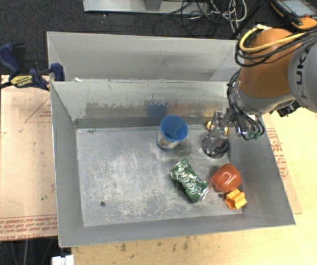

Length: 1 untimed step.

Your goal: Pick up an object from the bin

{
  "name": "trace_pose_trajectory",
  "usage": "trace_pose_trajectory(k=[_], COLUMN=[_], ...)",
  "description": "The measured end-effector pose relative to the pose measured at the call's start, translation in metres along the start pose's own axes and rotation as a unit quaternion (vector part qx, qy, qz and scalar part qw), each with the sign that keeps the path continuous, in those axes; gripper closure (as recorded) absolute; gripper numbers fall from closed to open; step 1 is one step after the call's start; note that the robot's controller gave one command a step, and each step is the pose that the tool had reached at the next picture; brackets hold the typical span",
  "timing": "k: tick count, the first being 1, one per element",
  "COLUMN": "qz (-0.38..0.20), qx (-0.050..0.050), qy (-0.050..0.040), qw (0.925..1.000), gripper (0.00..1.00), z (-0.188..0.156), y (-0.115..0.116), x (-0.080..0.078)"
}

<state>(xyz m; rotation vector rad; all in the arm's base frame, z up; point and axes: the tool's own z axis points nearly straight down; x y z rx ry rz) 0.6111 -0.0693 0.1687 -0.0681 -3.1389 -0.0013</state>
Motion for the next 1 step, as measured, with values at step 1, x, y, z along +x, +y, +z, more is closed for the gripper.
trace_pose_trajectory(k=[1], qz=[-0.030], qx=[0.000], qy=[0.0001], qw=[0.9996], gripper=[1.00], z=[-0.0593], y=[-0.0130], x=[0.0225])
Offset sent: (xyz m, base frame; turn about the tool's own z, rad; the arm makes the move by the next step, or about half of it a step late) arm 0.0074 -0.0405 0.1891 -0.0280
